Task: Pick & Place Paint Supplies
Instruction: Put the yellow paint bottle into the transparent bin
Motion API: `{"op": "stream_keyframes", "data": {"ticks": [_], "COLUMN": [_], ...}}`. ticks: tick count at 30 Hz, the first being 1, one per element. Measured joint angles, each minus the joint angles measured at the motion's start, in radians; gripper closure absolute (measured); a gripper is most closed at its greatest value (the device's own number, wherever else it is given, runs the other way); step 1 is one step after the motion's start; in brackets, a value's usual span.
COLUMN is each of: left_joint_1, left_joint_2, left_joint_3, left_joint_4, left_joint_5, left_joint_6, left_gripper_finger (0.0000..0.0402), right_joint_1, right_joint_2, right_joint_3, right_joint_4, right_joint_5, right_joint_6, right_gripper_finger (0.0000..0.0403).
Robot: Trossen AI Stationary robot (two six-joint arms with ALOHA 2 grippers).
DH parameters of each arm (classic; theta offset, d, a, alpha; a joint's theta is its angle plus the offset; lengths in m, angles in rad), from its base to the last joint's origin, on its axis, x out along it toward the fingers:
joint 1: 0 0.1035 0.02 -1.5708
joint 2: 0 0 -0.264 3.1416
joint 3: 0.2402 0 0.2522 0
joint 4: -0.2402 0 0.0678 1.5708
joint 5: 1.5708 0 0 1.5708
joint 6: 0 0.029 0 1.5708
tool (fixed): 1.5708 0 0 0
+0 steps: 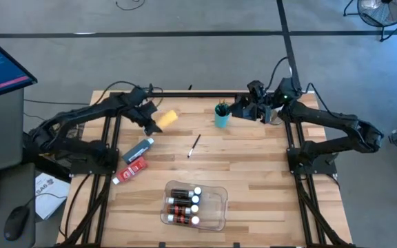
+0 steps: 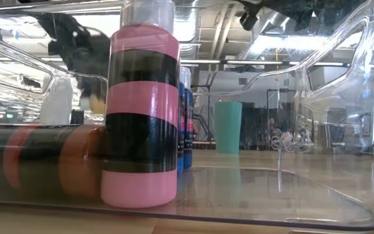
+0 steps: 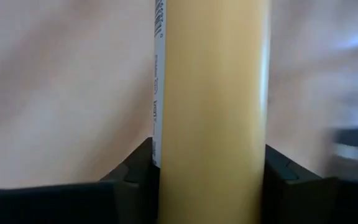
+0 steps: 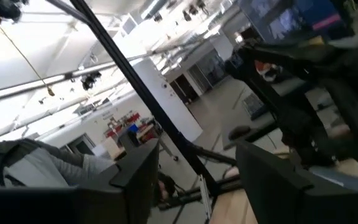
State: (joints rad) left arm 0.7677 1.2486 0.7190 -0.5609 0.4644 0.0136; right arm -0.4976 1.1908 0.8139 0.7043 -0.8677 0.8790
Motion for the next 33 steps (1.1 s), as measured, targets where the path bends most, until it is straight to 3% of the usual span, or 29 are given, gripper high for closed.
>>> {"op": "stream_keyframes", "data": {"ticks": [4,7,12,17,24,33], "left_joint_1": [-0.070,-0.156,-0.306,-0.409,-0.484,-0.501], "left_joint_2": [-0.058,-0.086,-0.073,-0.015,0.078,0.103], "left_joint_3": [0.000,0.020,0.100,0.208,0.310,0.324], "left_joint_4": [-0.040,-0.028,-0.025,-0.024,-0.021,-0.005], "left_joint_5": [0.184,0.240,0.242,0.220,0.216,0.193], "left_joint_6": [-0.103,-0.182,-0.260,-0.291,-0.314,-0.340], "left_gripper_finger": [0.0268,0.0272,0.0271,0.0271,0.0271,0.0271], "right_joint_1": [0.014,0.020,0.025,0.044,0.107,0.222], "right_joint_2": [0.000,0.000,0.026,0.130,0.312,0.530], "right_joint_3": [0.007,0.060,0.233,0.455,0.728,1.008], "right_joint_4": [-0.105,-0.285,-0.732,-1.129,-1.376,-1.709], "right_joint_5": [-0.001,-0.009,-0.023,-0.022,-0.010,0.120], "right_joint_6": [-0.050,-0.131,-0.355,-0.581,-0.710,-0.911], "right_gripper_finger": [0.0214,0.0228,0.0246,0.0240,0.0205,0.0168]}}
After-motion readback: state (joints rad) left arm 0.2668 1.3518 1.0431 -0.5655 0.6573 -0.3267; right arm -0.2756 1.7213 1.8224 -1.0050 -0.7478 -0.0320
